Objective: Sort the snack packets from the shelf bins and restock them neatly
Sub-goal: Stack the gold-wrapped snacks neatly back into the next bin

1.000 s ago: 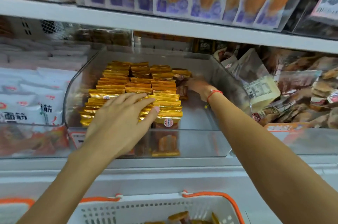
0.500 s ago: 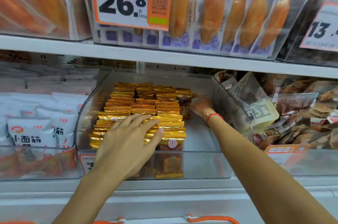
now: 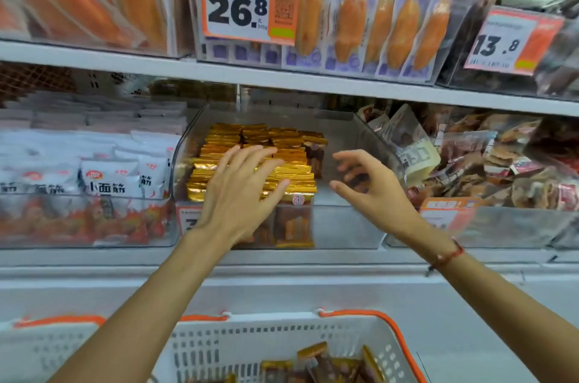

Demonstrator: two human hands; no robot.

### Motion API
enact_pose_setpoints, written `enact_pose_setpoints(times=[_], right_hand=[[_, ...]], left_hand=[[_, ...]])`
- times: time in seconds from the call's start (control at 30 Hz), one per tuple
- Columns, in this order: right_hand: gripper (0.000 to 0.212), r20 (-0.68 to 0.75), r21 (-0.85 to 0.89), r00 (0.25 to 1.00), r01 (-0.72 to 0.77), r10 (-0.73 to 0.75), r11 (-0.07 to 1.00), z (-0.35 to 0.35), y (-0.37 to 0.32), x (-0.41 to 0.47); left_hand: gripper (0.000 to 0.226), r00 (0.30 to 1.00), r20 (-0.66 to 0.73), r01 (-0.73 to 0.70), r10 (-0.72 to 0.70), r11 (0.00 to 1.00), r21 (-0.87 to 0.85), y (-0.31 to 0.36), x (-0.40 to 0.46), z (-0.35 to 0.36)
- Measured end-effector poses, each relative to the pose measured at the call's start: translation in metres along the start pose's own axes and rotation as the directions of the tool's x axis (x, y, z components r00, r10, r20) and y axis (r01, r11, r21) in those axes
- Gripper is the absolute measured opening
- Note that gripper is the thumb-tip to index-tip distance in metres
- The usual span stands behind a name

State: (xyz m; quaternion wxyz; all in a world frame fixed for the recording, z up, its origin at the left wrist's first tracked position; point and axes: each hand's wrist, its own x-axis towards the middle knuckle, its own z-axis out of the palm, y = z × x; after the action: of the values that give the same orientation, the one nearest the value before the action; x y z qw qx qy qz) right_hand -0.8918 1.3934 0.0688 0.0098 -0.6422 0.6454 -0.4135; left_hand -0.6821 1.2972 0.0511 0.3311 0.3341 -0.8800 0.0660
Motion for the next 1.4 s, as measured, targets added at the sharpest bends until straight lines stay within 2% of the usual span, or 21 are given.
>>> enact_pose_setpoints(times=[0.1, 0.17, 0.23, 0.3, 0.37, 0.4, 0.47, 0.53, 0.63, 0.7, 0.8, 0.87, 0.9, 0.97, 1.03, 1.13, 1.17, 1.23, 1.3, 1.33, 1.4], right_hand=[[0.021, 0.088, -0.086, 0.979, 0.191, -0.183, 0.978, 0.003, -0.007, -0.071], [0.017, 0.297, -0.224, 0.943, 0.222, -0.150, 0.949, 0.024, 0.011, -0.112], [0.019, 0.521, -0.326, 0.853, 0.184, 0.014, 0.927, 0.053, 0.033, -0.153], [0.025, 0.637, -0.414, 0.746, 0.115, 0.196, 0.903, 0.087, 0.059, -0.194], [0.036, 0.661, -0.497, 0.684, 0.091, 0.309, 0.863, 0.124, 0.087, -0.230], [0.041, 0.611, -0.543, 0.683, -0.005, 0.399, 0.840, 0.141, 0.099, -0.247], [0.045, 0.479, -0.632, 0.609, -0.261, 0.632, 0.730, 0.168, 0.122, -0.277], [0.062, 0.395, -0.678, 0.539, -0.376, 0.744, 0.632, 0.188, 0.137, -0.302], [0.077, 0.364, -0.677, 0.519, -0.424, 0.774, 0.602, 0.204, 0.147, -0.322], [0.061, 0.340, -0.680, 0.574, -0.397, 0.745, 0.616, 0.206, 0.146, -0.322], [0.036, 0.464, -0.536, 0.594, -0.403, 0.657, 0.742, 0.199, 0.133, -0.305], [0.026, 0.606, -0.293, 0.493, -0.591, 0.624, 0.751, 0.190, 0.123, -0.287], [0.028, 0.679, -0.140, 0.423, -0.728, 0.601, 0.671, 0.185, 0.118, -0.279], [0.033, 0.798, 0.086, 0.309, -0.908, 0.518, 0.410, 0.178, 0.105, -0.267], [0.040, 0.842, 0.191, 0.301, -0.942, 0.448, 0.274, 0.176, 0.091, -0.260], [0.042, 0.774, 0.260, 0.374, -0.924, 0.511, 0.281, 0.179, 0.079, -0.258], [0.041, 0.750, 0.253, 0.392, -0.914, 0.533, 0.316, 0.179, 0.077, -0.260], [0.039, 0.695, 0.081, 0.429, -0.844, 0.577, 0.530, 0.185, 0.079, -0.272], [0.045, 0.693, -0.252, 0.455, -0.573, 0.558, 0.780, 0.195, 0.086, -0.292], [0.054, 0.724, -0.372, 0.414, -0.441, 0.553, 0.817, 0.203, 0.088, -0.303], [0.076, 0.711, -0.536, 0.345, -0.298, 0.613, 0.790, 0.218, 0.085, -0.320]], left_hand=[[0.024, 0.926, -0.367, -0.124, 0.085, 0.989, -0.084, 0.015, -0.042, -0.004], [0.017, 0.919, -0.392, -0.115, 0.044, 0.981, -0.159, 0.023, -0.089, 0.007], [0.019, 0.965, -0.257, -0.020, -0.041, 0.973, -0.229, 0.022, -0.146, 0.040], [0.023, 0.989, -0.013, 0.137, -0.145, 0.960, -0.244, 0.016, -0.205, 0.083], [0.020, 0.938, 0.272, 0.271, -0.216, 0.944, -0.187, 0.014, -0.260, 0.125], [0.022, 0.879, 0.420, 0.317, -0.228, 0.936, -0.155, 0.013, -0.285, 0.143], [0.037, 0.701, 0.672, 0.386, -0.240, 0.919, -0.074, 0.013, -0.329, 0.168], [0.052, 0.505, 0.835, 0.352, -0.218, 0.935, 0.031, 0.010, -0.361, 0.181], [0.057, 0.244, 0.945, 0.321, -0.218, 0.938, 0.134, 0.002, -0.390, 0.191], [0.059, 0.181, 0.955, 0.359, -0.235, 0.920, 0.158, -0.002, -0.394, 0.193], [0.052, 0.260, 0.924, 0.492, -0.281, 0.862, 0.123, 0.006, -0.368, 0.188], [0.051, 0.298, 0.920, 0.732, -0.253, 0.679, -0.050, 0.020, -0.339, 0.183], [0.053, 0.283, 0.936, 0.841, -0.209, 0.524, -0.137, 0.030, -0.323, 0.178], [0.048, 0.283, 0.951, 0.936, -0.125, 0.253, -0.246, 0.050, -0.294, 0.166], [0.034, 0.342, 0.927, 0.934, -0.155, 0.168, -0.317, 0.061, -0.278, 0.156], [0.018, 0.424, 0.862, 0.906, -0.278, 0.135, -0.402, 0.062, -0.274, 0.145], [0.018, 0.421, 0.851, 0.907, -0.314, 0.123, -0.403, 0.059, -0.276, 0.141], [0.035, 0.370, 0.836, 0.923, -0.405, 0.060, -0.380, 0.051, -0.282, 0.132], [0.042, 0.301, 0.844, 0.928, -0.444, -0.070, -0.367, 0.043, -0.288, 0.128], [0.039, 0.278, 0.851, 0.921, -0.446, -0.128, -0.368, 0.041, -0.289, 0.126], [0.029, 0.233, 0.869, 0.920, -0.437, -0.191, -0.342, 0.038, -0.291, 0.124]])
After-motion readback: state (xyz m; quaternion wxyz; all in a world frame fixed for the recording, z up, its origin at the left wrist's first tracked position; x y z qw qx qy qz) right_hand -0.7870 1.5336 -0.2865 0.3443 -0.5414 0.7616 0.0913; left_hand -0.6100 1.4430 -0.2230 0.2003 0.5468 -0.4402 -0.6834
